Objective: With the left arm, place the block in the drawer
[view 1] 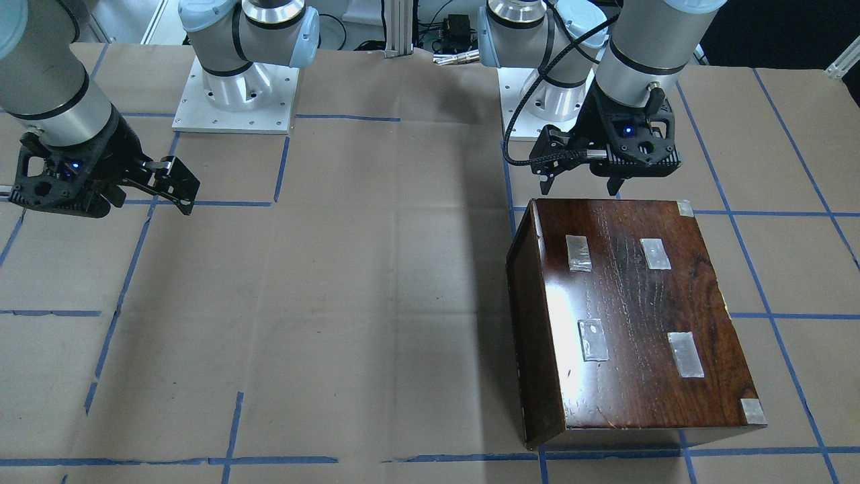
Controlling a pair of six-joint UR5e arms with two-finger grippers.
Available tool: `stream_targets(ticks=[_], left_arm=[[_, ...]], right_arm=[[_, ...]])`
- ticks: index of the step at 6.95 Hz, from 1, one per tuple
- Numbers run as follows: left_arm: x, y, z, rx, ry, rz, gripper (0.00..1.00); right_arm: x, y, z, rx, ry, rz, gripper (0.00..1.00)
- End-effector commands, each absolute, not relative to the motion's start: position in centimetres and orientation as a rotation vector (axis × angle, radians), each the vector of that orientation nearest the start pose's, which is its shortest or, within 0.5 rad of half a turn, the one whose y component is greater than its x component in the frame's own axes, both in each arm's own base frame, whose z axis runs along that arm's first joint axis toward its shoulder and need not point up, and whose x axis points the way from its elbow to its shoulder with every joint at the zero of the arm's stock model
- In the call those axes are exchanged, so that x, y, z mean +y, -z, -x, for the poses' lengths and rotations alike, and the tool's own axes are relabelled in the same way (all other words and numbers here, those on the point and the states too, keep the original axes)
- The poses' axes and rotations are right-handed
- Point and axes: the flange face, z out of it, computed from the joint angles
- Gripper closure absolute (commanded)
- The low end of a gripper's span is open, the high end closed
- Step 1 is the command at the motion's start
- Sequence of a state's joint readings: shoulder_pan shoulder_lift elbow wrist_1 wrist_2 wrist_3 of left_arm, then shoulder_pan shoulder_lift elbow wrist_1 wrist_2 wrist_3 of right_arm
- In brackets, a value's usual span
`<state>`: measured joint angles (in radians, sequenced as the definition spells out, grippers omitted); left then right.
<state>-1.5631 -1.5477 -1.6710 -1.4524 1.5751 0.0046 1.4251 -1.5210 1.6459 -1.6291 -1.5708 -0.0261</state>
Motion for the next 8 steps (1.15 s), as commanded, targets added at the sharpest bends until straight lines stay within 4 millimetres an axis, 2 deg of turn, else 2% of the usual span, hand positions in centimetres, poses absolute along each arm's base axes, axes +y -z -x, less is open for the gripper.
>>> stream_targets(ticks=[1,5,6,8], left_arm=[[-48.6,-46.2,12.9,3.136,0.067,0.005,0.01],[-49.0,-46.8,12.5,3.128,0.086,0.015,0.01],[-49.4,-47.3,11.3,3.130,0.100,0.053,0.01],[-50.2,-47.5,7.3,3.127,0.102,0.134,0.01]], right_arm=[[-51.7,-43.2,-5.9,3.128,-0.105,-0.187,0.00],[-51.7,-43.2,-5.9,3.129,-0.103,-0.187,0.00],[-51.7,-43.2,-5.9,3.129,-0.103,-0.187,0.00],[-51.7,-43.2,-5.9,3.129,-0.103,-0.187,0.00]])
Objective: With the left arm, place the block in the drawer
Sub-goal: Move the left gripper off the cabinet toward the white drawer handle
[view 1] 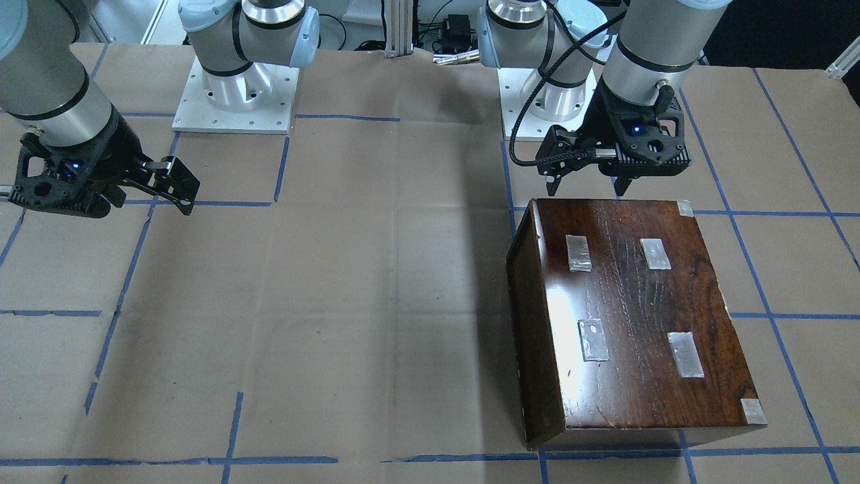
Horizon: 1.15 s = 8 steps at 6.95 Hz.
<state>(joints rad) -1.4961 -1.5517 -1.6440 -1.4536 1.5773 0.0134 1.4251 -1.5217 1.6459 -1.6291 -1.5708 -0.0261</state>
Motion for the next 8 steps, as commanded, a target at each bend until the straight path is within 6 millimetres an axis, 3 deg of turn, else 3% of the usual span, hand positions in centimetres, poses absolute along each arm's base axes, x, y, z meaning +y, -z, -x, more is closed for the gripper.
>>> stream_targets(ticks=[1,3,5,8], left_arm=[[-50.5,-47.5,5.2,3.123,0.101,0.142,0.01],[-51.6,-47.7,-0.1,3.115,0.106,0.161,0.01],[-52.0,-47.5,-4.1,3.114,0.107,0.153,0.01],[-54.9,-46.0,-14.9,3.180,0.115,0.154,0.01]], right_arm=[[-51.7,-43.2,-5.9,3.129,-0.103,-0.187,0.00],[-51.7,-43.2,-5.9,3.129,-0.103,-0.187,0.00],[-51.7,-43.2,-5.9,3.129,-0.103,-0.187,0.00],[-51.7,-43.2,-5.9,3.128,-0.105,-0.187,0.00]])
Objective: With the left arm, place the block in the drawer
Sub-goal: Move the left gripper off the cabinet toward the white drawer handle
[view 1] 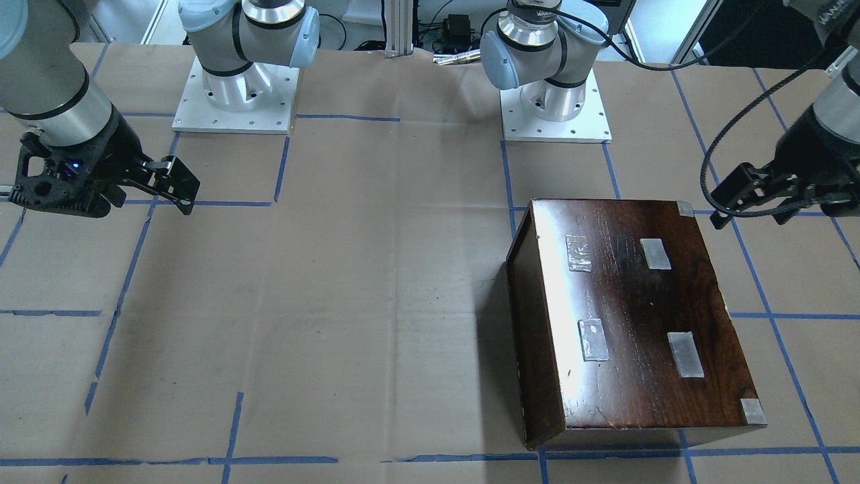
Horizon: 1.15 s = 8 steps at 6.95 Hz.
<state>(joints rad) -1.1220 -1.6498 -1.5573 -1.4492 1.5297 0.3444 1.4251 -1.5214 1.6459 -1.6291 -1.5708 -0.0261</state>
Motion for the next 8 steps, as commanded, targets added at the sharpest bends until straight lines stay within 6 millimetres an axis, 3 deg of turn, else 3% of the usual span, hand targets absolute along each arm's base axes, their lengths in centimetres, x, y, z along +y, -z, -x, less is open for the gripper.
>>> stream_targets(ticks=[1,3,4,7,8], left_arm=[[-56.3,-45.3,-17.7,3.231,0.143,0.148,0.01],[-57.4,-42.8,-22.8,3.336,0.119,0.104,0.01],[-57.5,-41.6,-23.7,3.396,0.120,0.116,0.01],[-58.0,-39.1,-22.7,3.431,0.058,0.092,0.01],[-58.6,-37.3,-22.3,3.444,0.021,0.076,0.02]], right_arm=[[-51.7,-43.2,-5.9,3.129,-0.103,-0.187,0.00],[-51.7,-43.2,-5.9,3.128,-0.105,-0.187,0.00],[-51.7,-43.2,-5.9,3.129,-0.103,-0.187,0.00],[-51.7,-43.2,-5.9,3.129,-0.103,-0.187,0.00],[-51.7,-43.2,-5.9,3.129,-0.103,-0.187,0.00]])
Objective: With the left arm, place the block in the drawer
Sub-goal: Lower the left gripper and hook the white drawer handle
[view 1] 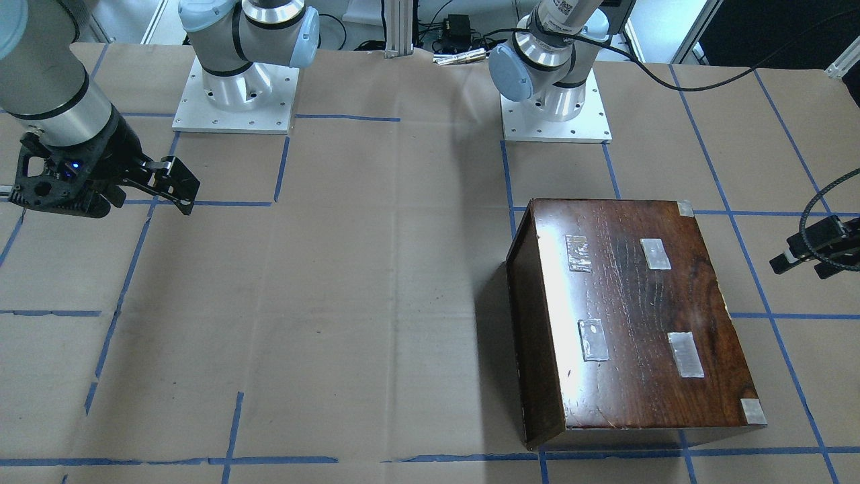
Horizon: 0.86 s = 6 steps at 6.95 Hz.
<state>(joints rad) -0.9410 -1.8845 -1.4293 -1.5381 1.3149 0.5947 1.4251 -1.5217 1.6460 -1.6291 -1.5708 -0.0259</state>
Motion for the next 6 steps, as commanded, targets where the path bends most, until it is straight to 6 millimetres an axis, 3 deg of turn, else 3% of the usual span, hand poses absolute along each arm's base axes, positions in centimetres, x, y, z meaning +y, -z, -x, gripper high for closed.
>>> stream_targets(ticks=[1,2,4,6], left_arm=[[-59.3,-35.8,-21.3,3.455,-0.017,0.044,0.02],[-59.8,-35.0,-20.6,3.459,-0.032,0.022,0.02],[-60.8,-32.8,-21.0,3.464,-0.045,0.011,0.02],[-60.9,-31.9,-21.2,3.469,-0.055,-0.022,0.02]], right_arm=[[-51.7,-43.2,-5.9,3.129,-0.103,-0.187,0.00],[-51.7,-43.2,-5.9,3.129,-0.103,-0.187,0.00],[-51.7,-43.2,-5.9,3.129,-0.103,-0.187,0.00],[-51.7,-43.2,-5.9,3.128,-0.105,-0.187,0.00]])
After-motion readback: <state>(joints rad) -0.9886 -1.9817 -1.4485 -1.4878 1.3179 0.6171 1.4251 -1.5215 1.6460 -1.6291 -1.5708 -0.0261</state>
